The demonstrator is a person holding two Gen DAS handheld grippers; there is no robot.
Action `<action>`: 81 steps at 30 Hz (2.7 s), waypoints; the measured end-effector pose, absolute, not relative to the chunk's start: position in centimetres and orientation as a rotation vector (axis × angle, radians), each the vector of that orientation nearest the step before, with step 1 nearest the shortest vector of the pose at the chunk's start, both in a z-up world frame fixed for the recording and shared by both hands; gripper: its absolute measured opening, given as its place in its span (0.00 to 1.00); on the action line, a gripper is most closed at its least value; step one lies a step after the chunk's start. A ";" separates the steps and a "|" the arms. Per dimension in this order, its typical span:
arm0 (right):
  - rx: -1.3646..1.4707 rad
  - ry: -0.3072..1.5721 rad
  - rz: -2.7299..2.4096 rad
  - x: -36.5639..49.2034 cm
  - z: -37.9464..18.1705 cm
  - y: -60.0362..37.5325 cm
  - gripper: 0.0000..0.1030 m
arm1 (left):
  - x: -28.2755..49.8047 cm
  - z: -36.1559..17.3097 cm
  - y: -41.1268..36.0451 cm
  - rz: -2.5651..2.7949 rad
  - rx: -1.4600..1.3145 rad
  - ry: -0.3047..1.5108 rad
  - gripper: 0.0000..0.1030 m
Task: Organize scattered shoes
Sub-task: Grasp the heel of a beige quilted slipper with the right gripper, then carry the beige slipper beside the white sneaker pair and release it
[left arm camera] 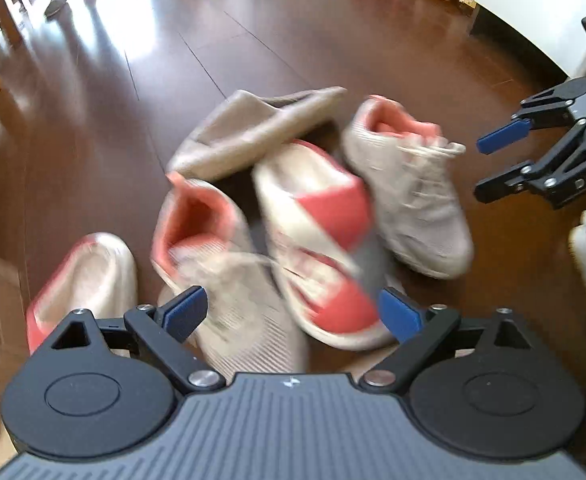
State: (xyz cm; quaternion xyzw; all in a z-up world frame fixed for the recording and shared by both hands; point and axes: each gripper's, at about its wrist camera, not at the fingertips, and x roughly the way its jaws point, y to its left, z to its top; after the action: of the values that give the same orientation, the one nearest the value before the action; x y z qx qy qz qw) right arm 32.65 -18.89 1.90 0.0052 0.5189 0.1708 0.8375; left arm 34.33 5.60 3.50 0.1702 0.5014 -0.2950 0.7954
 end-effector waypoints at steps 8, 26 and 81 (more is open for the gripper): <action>0.039 1.008 0.279 42.8 -0.9 -15.8 0.59 | 46.4 0.4 7.4 -0.699 0.328 1.039 0.91; 0.136 1.005 0.198 53.3 -10.6 -13.7 0.19 | 50.9 -5.0 8.2 -0.715 0.238 1.092 0.91; -0.271 1.264 0.524 -1.4 -7.2 -27.5 0.18 | 0.9 4.4 -10.0 -0.763 0.395 1.107 0.90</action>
State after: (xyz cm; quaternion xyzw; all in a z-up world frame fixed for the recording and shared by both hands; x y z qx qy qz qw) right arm -1.45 -27.51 -7.16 -0.1248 0.5820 0.2414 0.7665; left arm 0.87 -9.98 4.42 0.1817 0.5094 -0.3511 0.7644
